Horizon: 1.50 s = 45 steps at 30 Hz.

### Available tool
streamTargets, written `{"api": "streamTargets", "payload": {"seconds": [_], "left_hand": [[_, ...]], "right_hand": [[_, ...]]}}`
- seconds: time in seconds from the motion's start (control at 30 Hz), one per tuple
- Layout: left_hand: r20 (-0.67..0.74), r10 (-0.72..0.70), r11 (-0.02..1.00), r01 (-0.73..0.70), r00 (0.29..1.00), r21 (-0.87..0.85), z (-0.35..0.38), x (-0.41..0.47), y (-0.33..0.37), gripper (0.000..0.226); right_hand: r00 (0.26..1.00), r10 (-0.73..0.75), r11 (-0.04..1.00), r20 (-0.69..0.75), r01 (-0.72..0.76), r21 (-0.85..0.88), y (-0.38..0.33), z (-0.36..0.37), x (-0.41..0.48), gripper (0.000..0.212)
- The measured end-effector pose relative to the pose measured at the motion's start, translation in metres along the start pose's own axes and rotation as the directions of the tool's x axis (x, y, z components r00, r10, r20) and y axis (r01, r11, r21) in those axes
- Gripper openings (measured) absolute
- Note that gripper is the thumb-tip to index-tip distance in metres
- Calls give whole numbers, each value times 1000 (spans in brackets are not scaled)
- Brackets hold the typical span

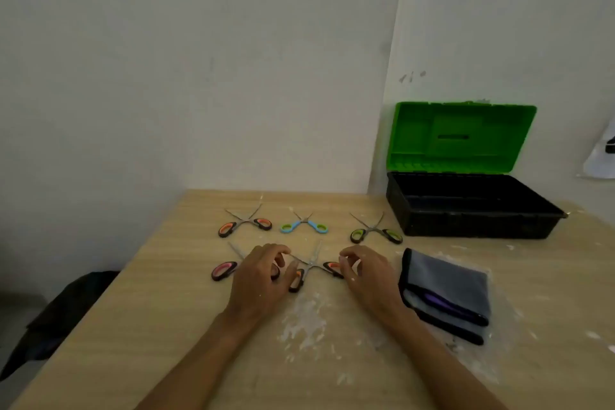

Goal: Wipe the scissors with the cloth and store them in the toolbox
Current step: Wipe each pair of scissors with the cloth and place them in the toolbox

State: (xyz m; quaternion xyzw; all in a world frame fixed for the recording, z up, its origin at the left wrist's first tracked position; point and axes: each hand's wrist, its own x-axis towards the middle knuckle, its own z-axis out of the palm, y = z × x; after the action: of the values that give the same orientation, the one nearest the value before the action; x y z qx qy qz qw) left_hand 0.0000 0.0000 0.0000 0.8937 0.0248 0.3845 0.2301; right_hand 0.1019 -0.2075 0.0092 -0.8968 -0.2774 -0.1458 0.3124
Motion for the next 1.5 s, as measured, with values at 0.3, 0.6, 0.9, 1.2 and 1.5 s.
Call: {"api": "streamTargets", "payload": {"seconds": [0.3, 0.6, 0.9, 1.2, 1.5], "left_hand": [[78, -4, 1000, 2, 997, 23, 7, -6, -6, 10], [162, -22, 998, 12, 987, 58, 13, -8, -4, 17], [128, -12, 999, 8, 992, 36, 15, -4, -3, 34], [63, -524, 698, 471, 849, -539, 22, -3, 24, 42], [545, -591, 95, 722, 595, -686, 43, 18, 53, 26]], "right_hand": [[1000, 3, 999, 14, -3, 32, 14, 8, -1, 15], [994, 75, 995, 79, -69, -76, 12, 16, 3, 52], [973, 56, 988, 225, -21, -155, 16, 25, 7, 45], [999, 44, 996, -17, -45, -81, 18, 18, 6, 44], [990, 34, 998, -134, -40, -41, 17, 5, 1, 42]]}}
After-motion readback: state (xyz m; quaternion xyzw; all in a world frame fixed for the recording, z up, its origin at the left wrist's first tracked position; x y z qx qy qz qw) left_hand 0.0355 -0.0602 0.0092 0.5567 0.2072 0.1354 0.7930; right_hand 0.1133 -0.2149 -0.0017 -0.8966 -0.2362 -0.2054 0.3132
